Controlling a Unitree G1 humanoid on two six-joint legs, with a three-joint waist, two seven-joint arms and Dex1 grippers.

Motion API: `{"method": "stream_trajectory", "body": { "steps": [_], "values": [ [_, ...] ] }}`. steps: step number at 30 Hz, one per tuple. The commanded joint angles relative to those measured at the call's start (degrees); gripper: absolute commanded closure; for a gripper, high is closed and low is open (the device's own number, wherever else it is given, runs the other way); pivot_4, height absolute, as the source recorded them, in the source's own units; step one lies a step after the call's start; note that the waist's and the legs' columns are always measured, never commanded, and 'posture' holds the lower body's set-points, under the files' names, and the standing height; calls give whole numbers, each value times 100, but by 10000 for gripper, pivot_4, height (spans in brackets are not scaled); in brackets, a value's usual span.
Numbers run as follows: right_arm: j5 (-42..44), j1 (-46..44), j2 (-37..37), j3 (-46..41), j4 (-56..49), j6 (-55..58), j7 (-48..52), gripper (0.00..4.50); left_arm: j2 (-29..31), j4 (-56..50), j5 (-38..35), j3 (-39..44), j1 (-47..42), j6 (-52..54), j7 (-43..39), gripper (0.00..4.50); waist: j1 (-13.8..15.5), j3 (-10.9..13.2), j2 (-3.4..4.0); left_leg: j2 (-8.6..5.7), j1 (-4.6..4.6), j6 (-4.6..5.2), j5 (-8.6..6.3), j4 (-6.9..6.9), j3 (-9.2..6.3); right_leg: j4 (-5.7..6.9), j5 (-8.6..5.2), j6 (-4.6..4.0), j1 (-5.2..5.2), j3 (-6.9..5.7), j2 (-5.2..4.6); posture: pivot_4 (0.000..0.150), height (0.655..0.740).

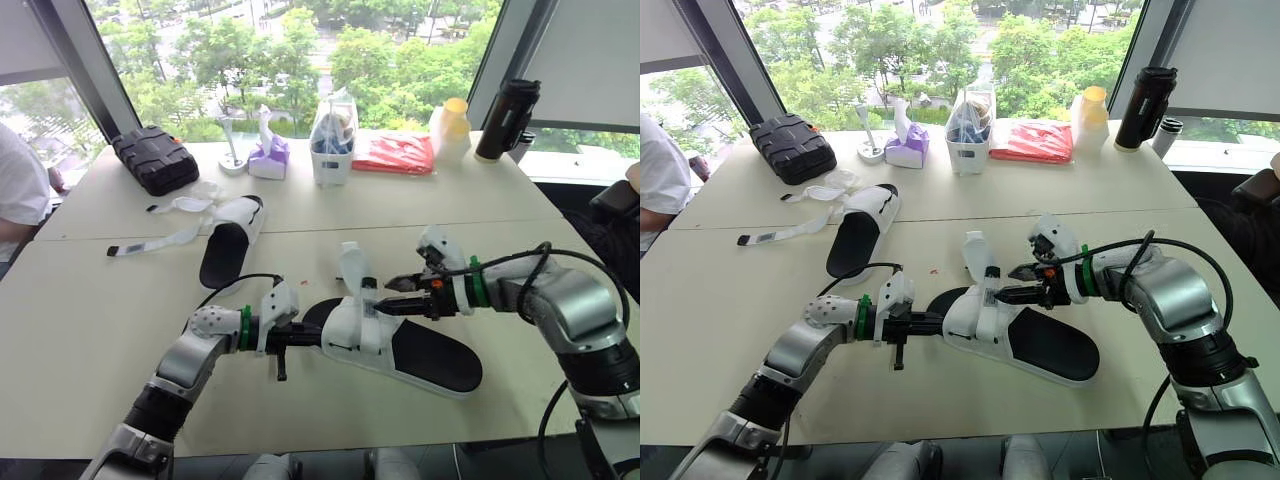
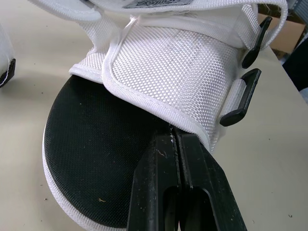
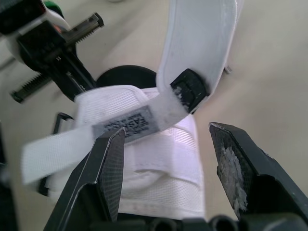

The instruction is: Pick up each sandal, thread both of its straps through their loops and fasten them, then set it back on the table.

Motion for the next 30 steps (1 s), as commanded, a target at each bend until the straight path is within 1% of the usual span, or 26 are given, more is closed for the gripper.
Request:
{"method": "stream_trajectory", "body": {
  "steps": [1, 5, 9, 17, 19, 20, 24, 30],
  "values": [
    [467, -329, 233, -435, 249, 691, -157, 15532, 65, 260, 294, -443, 245, 123, -60, 45000, -5, 0, 0, 0, 0, 0, 0, 0, 0, 0, 0, 0, 0, 0, 0, 1500, 7400],
    [693, -482, 408, -514, 435, 1079, -312, 15532, 61, 273, 300, -442, 238, 101, -55, 45000, -3, -3, 5, 0, 0, 0, 0, 0, 2, 0, 0, 0, -1, 0, 0, 1500, 7400],
    [763, -484, 463, -318, 456, 1124, -365, 15532, 88, 256, 294, -433, 260, 89, -36, 45000, -4, -3, 5, -1, -1, 2, -1, 0, 2, 0, 0, 1, -2, 0, 0, 1500, 7400],
    [964, -557, 628, -229, 398, 1108, -446, 15532, 107, 221, 293, -428, 282, 99, 0, 45000, -6, -3, 5, -1, 0, 2, -1, 0, 2, 1, 1, 1, -2, 0, 0, 1500, 7400],
    [960, -547, 655, -186, 355, 1055, -464, 20700, 105, 223, 294, -426, 281, 93, 8, 45000, -6, -3, 5, -1, 0, 2, -1, 0, 2, 1, 1, 1, -2, 0, 0, 1500, 7400],
    [963, -545, 661, -172, 349, 1040, -480, 24308, 104, 223, 295, -425, 281, 91, 12, 45000, -7, -3, 5, -1, 0, 2, -1, 0, 2, 1, 1, 1, -2, 0, 0, 1500, 7400],
    [1004, -537, 626, -143, 304, 965, -494, 44494, 110, 211, 290, -429, 285, 93, 11, 45000, -7, -3, 5, -1, 0, 2, -1, 0, 2, 1, 1, 1, -2, -1, 0, 1500, 7400],
    [1046, -501, 453, -284, 143, 658, -463, 44494, 117, 230, 289, -429, 277, 85, 7, 45000, -7, -5, 6, -1, 0, 2, -1, 0, 3, 1, 1, 2, -2, 0, 0, 1500, 7400]
  ]
}}
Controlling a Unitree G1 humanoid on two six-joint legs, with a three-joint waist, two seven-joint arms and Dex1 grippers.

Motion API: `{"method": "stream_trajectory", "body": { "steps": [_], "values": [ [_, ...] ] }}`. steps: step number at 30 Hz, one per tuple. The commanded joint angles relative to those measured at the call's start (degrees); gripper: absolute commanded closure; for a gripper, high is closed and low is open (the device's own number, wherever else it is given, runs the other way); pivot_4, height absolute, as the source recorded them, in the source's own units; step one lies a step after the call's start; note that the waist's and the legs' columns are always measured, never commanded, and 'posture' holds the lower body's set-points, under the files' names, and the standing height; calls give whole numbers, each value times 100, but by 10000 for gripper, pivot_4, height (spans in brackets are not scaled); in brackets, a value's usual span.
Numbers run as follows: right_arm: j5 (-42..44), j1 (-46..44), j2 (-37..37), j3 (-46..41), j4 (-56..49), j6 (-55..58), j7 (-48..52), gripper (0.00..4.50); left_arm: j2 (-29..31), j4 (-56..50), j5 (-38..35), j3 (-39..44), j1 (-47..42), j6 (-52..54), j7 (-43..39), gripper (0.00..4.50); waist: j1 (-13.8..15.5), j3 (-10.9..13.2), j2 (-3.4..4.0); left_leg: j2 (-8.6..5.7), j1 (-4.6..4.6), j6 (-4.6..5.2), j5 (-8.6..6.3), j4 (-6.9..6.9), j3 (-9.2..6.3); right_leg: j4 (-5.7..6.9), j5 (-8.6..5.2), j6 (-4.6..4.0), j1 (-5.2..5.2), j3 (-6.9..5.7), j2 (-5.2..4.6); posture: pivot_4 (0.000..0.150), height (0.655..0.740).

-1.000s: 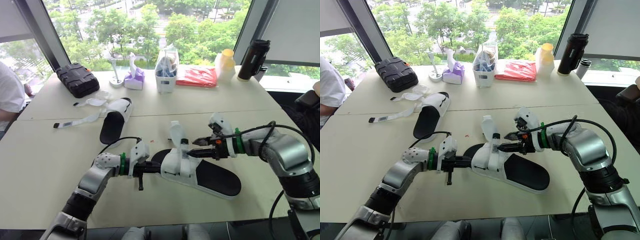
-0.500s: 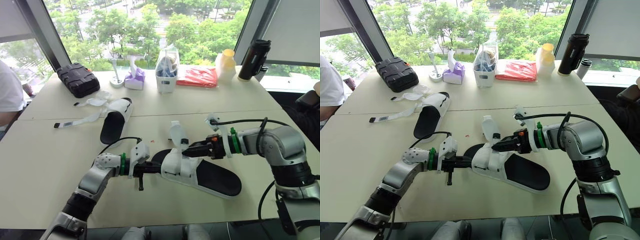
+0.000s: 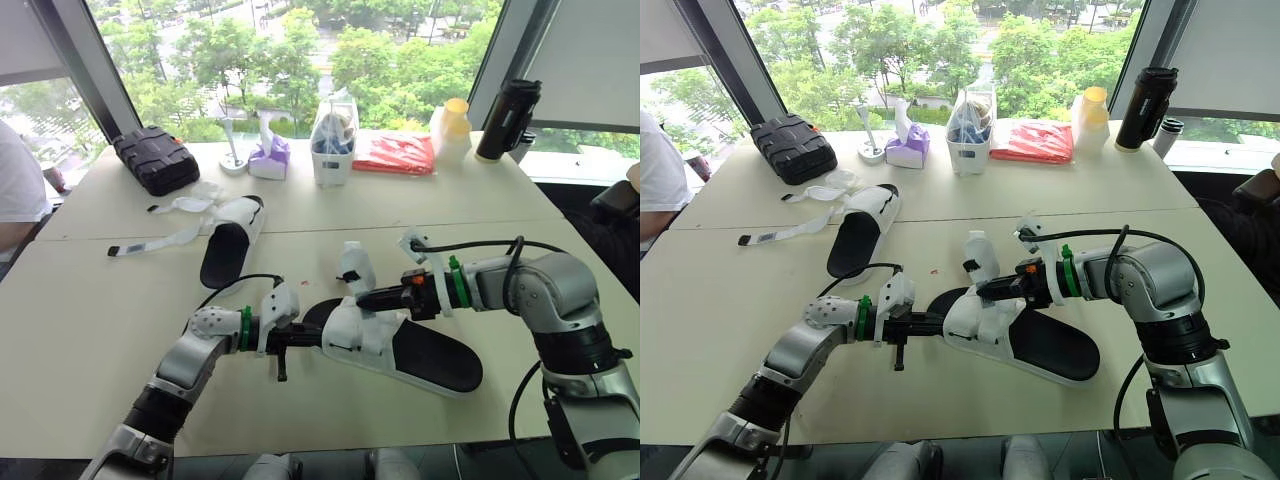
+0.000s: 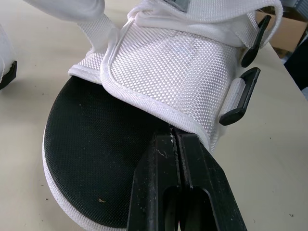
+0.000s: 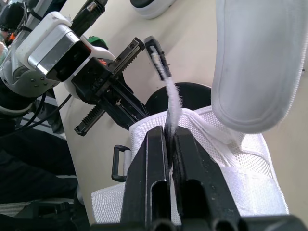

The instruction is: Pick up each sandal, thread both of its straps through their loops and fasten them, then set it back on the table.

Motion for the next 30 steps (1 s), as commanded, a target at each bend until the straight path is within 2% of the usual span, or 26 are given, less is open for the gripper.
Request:
{"method": "stream_trajectory", "body": {
  "steps": [1, 6, 15, 19, 30],
  "values": [
    [137, -66, -129, -322, -300, -270, -9, 44494, 97, 244, 285, -388, 262, 162, -43, 45000, 1, 0, 0, 0, 0, 0, 0, 0, 0, 0, 0, 0, 0, 0, 0, 1500, 7400],
    [564, 72, 24, -1206, -967, -882, -78, 44494, 173, 270, 426, -538, 279, 112, -97, 45000, 5, 0, 0, 0, -4, 0, 0, 0, -1, 0, 0, 0, -2, -1, 0, 1500, 7400],
    [1065, 277, 147, -1645, -1437, -1103, -465, 44494, 328, 372, 682, -816, 237, 62, -153, 45000, 2, -2, 1, 1, -1, 0, 0, 0, 0, 0, 0, 1, -1, 0, 0, 1500, 7400],
    [1149, 190, 121, -1615, -1342, -1196, -533, 44494, 358, 413, 710, -861, 206, 32, -181, 45000, 2, -2, 1, 1, -1, 0, 0, 0, 1, 0, 0, 1, -1, 0, 0, 1500, 7400],
    [87, 287, -99, -650, -69, -2055, -301, 44494, 400, 326, 682, -917, 239, 46, -193, 45000, -5, -8, 8, 1, 2, 1, 0, 0, 3, 0, 0, 1, 0, 1, 0, 1500, 7400]
  ]
}}
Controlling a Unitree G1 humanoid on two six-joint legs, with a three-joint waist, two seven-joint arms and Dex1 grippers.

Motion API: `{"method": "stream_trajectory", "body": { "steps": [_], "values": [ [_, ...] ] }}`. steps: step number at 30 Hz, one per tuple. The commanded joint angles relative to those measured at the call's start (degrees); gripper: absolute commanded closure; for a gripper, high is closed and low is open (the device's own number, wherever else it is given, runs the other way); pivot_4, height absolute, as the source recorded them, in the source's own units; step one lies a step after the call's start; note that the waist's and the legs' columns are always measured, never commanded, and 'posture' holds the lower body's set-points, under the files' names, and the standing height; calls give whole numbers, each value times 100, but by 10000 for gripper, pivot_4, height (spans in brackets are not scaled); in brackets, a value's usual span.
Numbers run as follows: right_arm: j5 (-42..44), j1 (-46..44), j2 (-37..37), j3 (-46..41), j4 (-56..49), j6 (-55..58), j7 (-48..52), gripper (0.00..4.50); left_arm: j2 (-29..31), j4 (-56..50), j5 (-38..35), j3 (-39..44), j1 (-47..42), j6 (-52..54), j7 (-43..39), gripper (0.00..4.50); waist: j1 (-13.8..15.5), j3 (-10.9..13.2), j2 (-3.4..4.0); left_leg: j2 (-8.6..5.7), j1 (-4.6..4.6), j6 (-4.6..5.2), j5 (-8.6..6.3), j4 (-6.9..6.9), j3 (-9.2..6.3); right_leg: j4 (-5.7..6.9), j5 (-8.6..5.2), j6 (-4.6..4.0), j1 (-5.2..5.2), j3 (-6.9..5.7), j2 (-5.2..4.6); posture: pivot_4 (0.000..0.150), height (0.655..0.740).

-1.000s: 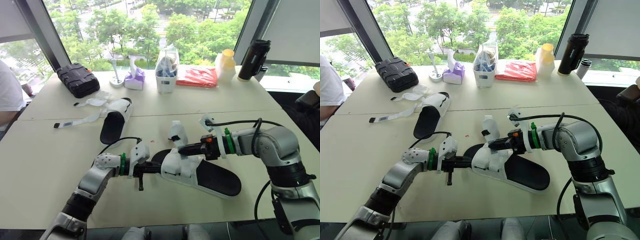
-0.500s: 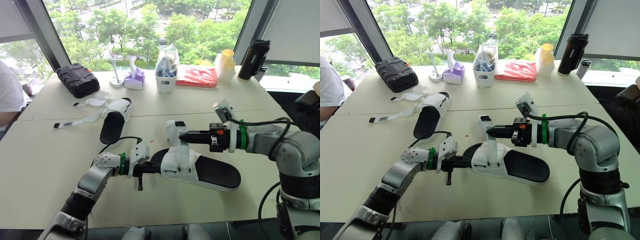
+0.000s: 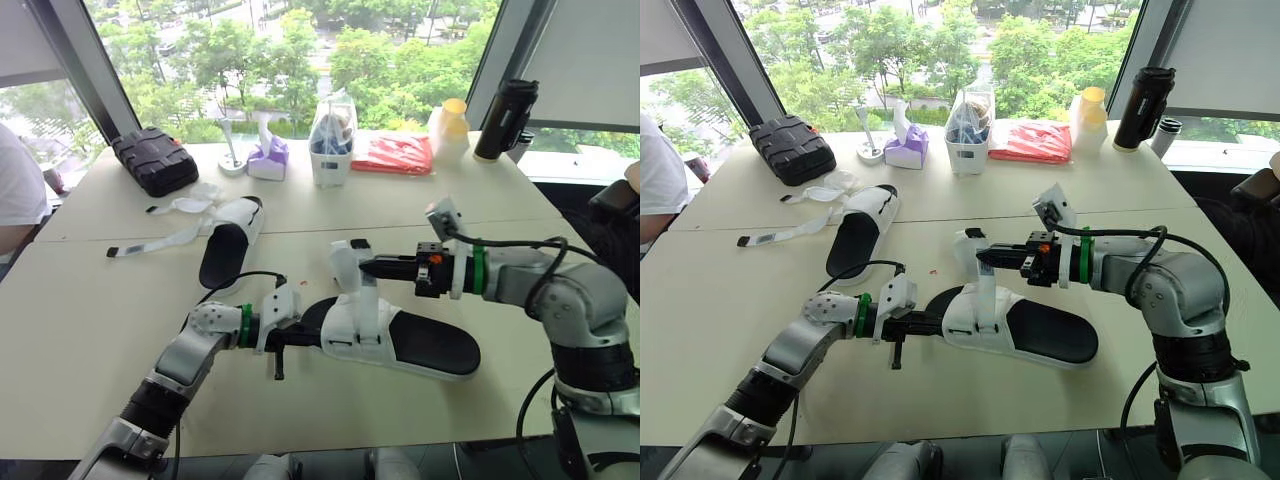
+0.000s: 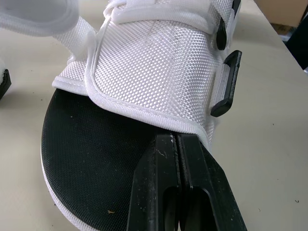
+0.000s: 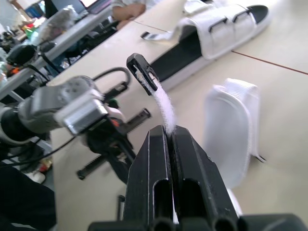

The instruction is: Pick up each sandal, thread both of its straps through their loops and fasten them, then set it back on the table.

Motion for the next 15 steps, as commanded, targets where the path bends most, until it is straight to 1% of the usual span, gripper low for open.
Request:
{"method": "stream_trajectory", "body": {
  "steps": [1, 4, 11, 15],
  "values": [
    [-384, -135, -163, 36, 349, -516, 90, 44494, 168, 313, 497, -687, 402, 306, -169, 45000, -1, -1, 0, 0, 0, 0, 0, 0, 0, 0, 0, 0, 0, 0, 0, 1500, 7400],
    [-594, -140, -177, 137, 665, -646, 78, 44494, 174, 264, 478, -682, 434, 324, -151, 45000, -4, -2, -1, 0, 0, 0, 0, 0, 0, 0, 0, 0, 1, 0, 0, 1500, 7400],
    [-921, -1, -192, 283, 1051, -842, 44, 44494, 182, 139, 440, -680, 503, 376, -110, 45000, -2, -3, -1, 0, 1, 0, 0, 0, -1, 0, 0, 0, 1, 0, 0, 1500, 7400],
    [-1296, 179, -314, 593, 1159, -1001, 49, 44494, 181, 95, 423, -686, 518, 388, -89, 45000, 1, -7, -1, 0, 1, 0, 0, 0, -1, 0, 0, 0, 2, 1, 0, 1500, 7400]
  ]
}}
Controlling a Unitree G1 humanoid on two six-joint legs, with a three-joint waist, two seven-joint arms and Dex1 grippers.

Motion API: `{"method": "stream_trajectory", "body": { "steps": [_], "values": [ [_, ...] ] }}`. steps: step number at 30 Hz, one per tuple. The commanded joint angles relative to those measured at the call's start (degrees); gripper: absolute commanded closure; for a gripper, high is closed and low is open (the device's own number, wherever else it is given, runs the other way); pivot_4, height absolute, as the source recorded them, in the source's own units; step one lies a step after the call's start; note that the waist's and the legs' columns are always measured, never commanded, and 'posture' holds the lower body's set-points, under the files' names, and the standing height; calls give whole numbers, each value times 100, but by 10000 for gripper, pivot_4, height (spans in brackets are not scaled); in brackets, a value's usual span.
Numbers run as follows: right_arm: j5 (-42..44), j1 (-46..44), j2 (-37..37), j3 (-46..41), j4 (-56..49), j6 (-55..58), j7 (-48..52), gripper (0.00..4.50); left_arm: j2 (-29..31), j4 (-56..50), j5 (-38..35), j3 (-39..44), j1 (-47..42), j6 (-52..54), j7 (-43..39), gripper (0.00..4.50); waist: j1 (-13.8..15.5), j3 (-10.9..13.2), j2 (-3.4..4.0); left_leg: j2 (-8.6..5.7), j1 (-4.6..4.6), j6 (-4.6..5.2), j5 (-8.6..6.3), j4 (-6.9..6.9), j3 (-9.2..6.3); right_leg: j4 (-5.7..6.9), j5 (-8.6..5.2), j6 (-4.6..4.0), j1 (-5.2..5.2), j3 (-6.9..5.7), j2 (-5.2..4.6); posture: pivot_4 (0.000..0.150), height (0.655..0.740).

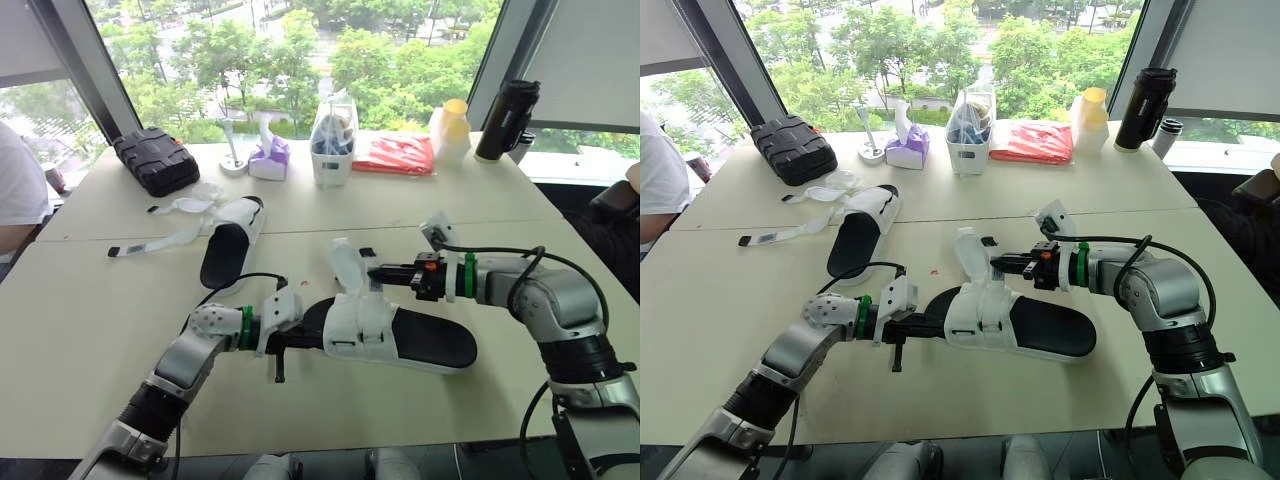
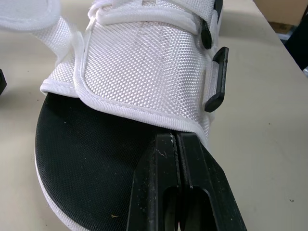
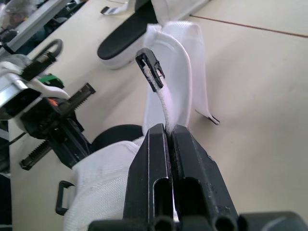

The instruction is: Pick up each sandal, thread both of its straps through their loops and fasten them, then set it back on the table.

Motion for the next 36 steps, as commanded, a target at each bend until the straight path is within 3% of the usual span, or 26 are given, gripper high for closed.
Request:
{"method": "stream_trajectory", "body": {
  "steps": [1, 7, 11, 14, 21, 28, 36],
  "values": [
    [-552, 139, -293, 147, 40, -311, -128, 44494, 156, 271, 413, -635, 412, 357, -163, 45000, 2, -6, 0, 0, 0, 0, 0, 0, 0, 0, 0, 0, 0, 0, 0, 1500, 7400],
    [-905, 242, -463, 538, 5, -511, -79, 44494, 159, 270, 400, -632, 410, 337, -160, 45000, 12, -63, -12, -1, 4, 0, 0, 0, -2, -2, -1, 1, 9, -1, 0, 1500, 7400],
    [-1105, 193, -453, 737, 93, -565, -83, 30711, 164, 281, 408, -635, 406, 324, -167, 45000, 12, -78, -20, -2, 7, 1, -1, 0, -4, -4, -1, 1, 15, -1, 0, 1500, 7400],
    [-1506, 114, -385, 952, 315, -739, -197, 14608, 162, 297, 406, -625, 399, 312, -159, 45000, 6, -83, -13, -2, 8, 2, -1, -1, -3, -4, -2, 1, 13, -1, 0, 1500, 7400],
    [-2315, -207, -15, 1144, 1134, -1262, -570, 14608, 149, 284, 394, -601, 424, 308, -115, 45000, -3, -97, -12, -1, 11, 2, -1, -4, -2, -4, -2, 1, 13, 1, 0, 1500, 7400],
    [-2304, -760, 219, 438, 1542, -1560, -864, 14608, 152, 281, 390, -586, 431, 310, -81, 45000, 0, -97, -8, -1, 13, 1, -1, -4, -2, -3, -1, 0, 13, 1, 1, 1500, 7400],
    [-909, -1383, 222, -148, 832, 562, 45, 14608, 141, 355, 396, -584, 380, 297, -110, 45000, 4, -99, -4, -1, 11, 3, -2, -9, -6, -3, -2, -1, 11, 2, 1, 1500, 7400]
  ]
}}
